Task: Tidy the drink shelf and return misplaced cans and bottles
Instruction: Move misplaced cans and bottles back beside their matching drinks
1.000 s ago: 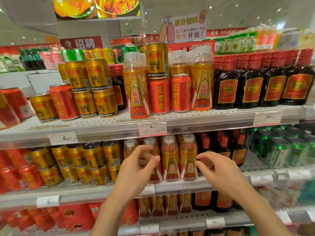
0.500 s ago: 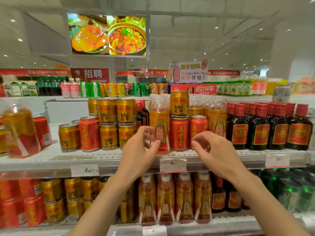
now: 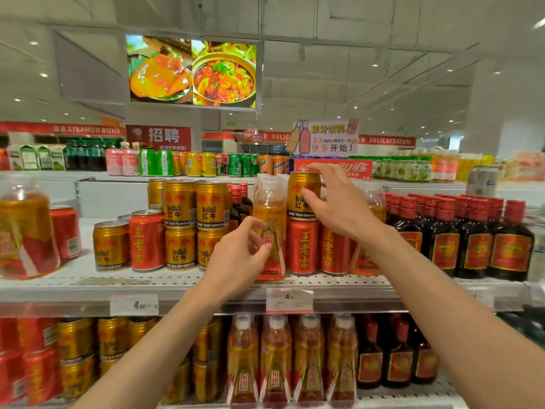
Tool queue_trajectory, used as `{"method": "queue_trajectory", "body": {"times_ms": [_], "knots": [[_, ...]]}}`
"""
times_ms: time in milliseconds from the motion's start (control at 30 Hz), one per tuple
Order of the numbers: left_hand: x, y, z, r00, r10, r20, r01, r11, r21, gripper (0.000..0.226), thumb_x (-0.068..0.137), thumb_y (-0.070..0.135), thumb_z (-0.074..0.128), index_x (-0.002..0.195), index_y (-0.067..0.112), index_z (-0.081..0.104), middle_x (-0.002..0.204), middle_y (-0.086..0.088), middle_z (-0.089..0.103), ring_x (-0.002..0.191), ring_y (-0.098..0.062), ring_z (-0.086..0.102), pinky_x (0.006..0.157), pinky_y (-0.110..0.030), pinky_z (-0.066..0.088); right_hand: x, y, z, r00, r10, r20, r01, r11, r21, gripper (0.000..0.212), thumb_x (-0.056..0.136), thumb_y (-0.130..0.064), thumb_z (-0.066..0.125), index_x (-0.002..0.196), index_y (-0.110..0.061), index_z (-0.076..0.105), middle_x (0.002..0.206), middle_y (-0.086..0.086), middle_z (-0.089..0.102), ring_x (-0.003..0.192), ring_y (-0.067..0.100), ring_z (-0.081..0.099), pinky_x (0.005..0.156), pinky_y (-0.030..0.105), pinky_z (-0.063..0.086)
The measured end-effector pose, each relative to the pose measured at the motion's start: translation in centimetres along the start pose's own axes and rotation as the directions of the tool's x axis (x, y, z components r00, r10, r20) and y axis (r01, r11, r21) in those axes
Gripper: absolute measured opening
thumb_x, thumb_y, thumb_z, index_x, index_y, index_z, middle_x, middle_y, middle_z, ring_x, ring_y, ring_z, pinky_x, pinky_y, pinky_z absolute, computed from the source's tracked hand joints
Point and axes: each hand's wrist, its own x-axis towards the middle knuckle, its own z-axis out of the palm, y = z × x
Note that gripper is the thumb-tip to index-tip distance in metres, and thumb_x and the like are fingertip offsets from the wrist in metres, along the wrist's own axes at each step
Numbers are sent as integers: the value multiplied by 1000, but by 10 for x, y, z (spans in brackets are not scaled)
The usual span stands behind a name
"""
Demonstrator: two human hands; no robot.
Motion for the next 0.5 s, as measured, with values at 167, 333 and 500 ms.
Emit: {"method": "queue_trajectory", "body": {"times_ms": [167,333,500], "knots": [[-2,-1,2,1000,-19,7,20,999,-37,28,98,28,64,124,29,54,92,12,67,84,-7,67,75,-32,59,3,1,2,1000,29,-3,-28,991,127,38,95,-42,62,123,-28,40,129,1,52,104,20,61,96,48,53],[-5,-2,4,1000,-24,3,24,998,-64,28,98,28,63,125,29,54,95,13,66,87,-4,66,71,-24,56,-2,8,-2,994,88,-68,-67,962,265,36,91,-41,67,112,-27,41,119,1,57,102,24,64,91,48,56],[-8,1,8,1000,-23,-10,22,993,-119,38,96,36,66,130,28,52,94,12,67,87,-5,66,72,-23,54,-15,12,-13,973,172,-157,-100,917,386,37,87,-44,71,108,-28,46,123,-1,57,111,21,62,88,38,57]]}}
